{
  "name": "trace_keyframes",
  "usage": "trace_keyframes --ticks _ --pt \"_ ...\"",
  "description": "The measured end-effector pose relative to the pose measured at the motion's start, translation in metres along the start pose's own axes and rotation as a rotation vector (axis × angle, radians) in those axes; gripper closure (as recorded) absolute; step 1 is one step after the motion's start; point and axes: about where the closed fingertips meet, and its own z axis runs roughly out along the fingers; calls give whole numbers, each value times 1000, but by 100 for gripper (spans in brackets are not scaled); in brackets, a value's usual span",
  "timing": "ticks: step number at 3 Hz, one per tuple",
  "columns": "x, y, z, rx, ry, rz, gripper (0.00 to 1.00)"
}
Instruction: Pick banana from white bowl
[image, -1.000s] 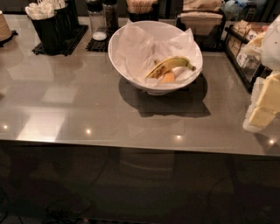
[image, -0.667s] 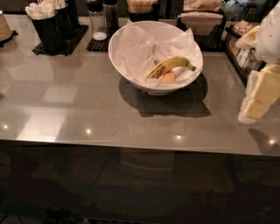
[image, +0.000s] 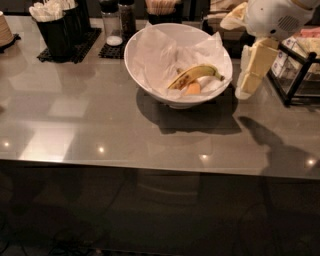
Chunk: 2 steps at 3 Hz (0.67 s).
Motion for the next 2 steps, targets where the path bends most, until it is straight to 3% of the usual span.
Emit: trace_keyframes --ticks 1,2 --pt "-6 -15 -9 40 -22 -11 0" --pt "-5 -17 -5 42 -25 -3 0"
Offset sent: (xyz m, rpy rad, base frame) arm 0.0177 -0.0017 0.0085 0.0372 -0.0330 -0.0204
